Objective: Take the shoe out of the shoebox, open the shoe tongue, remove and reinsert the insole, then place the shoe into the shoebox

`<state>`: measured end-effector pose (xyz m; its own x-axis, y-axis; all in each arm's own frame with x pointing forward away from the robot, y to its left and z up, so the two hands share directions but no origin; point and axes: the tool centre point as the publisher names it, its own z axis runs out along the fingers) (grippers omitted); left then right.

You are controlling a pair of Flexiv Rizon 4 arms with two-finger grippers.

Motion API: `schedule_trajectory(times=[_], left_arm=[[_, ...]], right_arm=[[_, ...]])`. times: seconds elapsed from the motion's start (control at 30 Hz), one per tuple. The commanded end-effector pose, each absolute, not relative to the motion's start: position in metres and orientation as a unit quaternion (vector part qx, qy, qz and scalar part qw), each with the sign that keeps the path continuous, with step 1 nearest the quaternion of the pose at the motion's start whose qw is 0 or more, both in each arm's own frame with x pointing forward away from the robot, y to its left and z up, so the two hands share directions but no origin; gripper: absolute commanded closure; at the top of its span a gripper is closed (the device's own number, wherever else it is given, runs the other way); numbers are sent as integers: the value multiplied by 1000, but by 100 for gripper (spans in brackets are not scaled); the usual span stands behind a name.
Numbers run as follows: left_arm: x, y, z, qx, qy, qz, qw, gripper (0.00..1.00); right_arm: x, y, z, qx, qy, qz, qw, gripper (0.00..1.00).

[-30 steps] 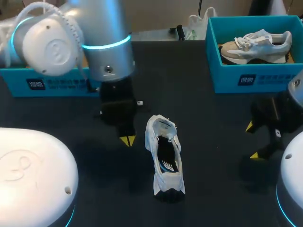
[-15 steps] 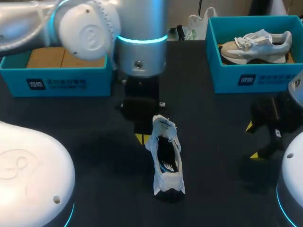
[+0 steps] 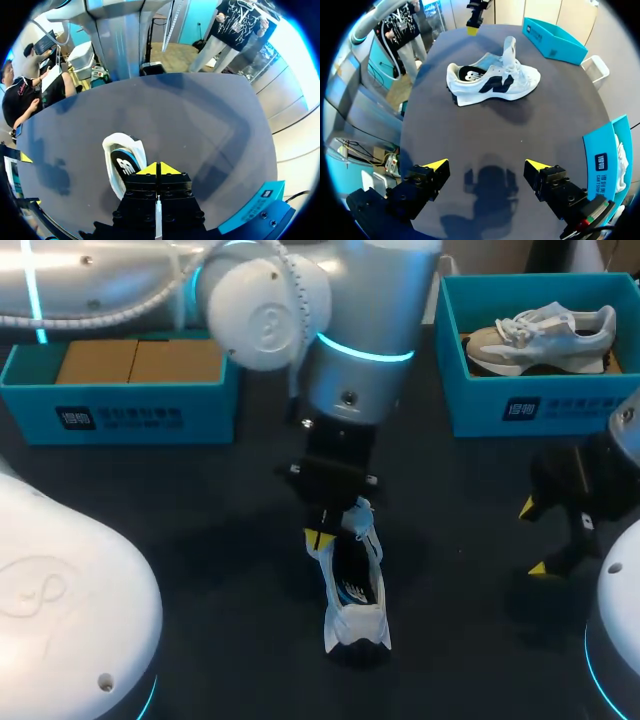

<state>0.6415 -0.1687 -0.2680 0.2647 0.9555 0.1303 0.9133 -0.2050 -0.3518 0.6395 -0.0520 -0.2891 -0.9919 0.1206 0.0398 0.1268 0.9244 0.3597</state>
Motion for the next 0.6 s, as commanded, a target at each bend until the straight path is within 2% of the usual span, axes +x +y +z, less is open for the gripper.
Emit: schedule_trajectory(times=[0.03, 0.3, 0.6], left_arm=[[642, -174, -269, -776, -598, 39, 197, 100], [642, -187, -293, -763, -622, 50, 167, 100], [647, -196, -332, -758, -632, 58, 154, 100]], right_arm=[[638, -52, -289, -64, -981, -182, 7, 0], [629, -84, -285, -83, -980, -180, 0, 0], [629, -93, -284, -90, -979, -181, 1, 0]])
